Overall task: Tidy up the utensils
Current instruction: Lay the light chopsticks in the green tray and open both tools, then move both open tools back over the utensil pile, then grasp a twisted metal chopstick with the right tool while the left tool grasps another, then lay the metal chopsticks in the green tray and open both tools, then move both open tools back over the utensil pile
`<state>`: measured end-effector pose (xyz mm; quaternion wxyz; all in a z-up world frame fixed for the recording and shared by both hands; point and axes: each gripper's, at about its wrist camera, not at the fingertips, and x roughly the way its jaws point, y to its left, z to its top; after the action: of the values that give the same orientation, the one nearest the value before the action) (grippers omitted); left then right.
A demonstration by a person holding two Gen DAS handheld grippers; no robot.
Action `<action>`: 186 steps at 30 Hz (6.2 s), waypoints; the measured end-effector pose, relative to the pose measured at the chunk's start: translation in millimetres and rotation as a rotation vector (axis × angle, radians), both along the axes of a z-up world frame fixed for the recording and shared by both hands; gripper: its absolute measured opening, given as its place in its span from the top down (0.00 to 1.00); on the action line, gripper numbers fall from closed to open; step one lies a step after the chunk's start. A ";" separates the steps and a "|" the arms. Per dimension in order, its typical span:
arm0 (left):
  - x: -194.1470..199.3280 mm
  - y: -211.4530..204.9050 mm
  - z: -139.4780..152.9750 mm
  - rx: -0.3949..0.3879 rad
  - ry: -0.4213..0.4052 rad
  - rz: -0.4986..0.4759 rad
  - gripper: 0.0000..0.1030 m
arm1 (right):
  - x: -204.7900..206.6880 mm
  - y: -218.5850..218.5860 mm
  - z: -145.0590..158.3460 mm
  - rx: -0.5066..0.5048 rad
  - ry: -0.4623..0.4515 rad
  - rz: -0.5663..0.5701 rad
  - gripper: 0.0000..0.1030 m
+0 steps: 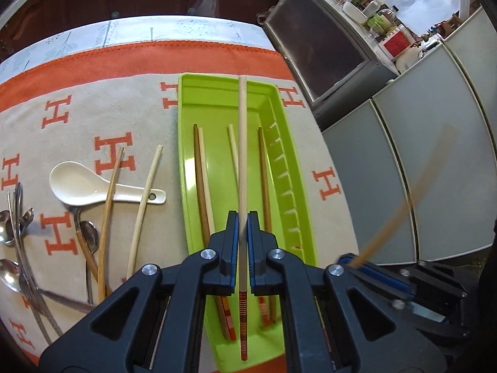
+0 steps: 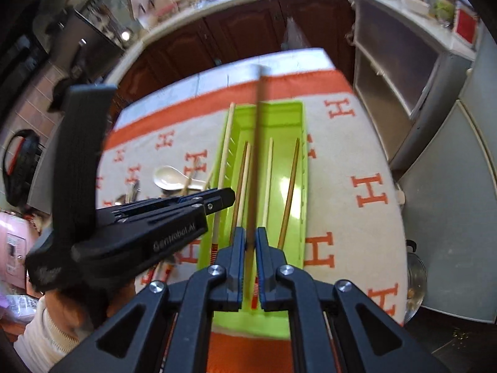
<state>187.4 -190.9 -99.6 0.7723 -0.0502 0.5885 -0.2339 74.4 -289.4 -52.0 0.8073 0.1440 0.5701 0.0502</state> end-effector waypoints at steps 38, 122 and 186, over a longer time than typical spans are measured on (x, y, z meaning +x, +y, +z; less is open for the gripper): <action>-95.0 228.3 19.9 0.193 -0.110 0.223 0.87 | -12.1 90.4 -12.3 0.179 -0.018 0.075 0.84; -111.5 258.2 17.6 0.093 -0.126 0.269 0.97 | -35.7 149.7 -29.1 0.257 -0.137 0.132 0.95; -121.1 161.4 8.3 0.205 -0.131 0.131 0.67 | -60.1 70.9 -35.6 0.138 -0.069 0.008 0.93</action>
<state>66.3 -29.4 -91.3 0.8238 0.0059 0.5531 -0.1245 14.3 -218.5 -87.6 0.8143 0.1953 0.5379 0.0972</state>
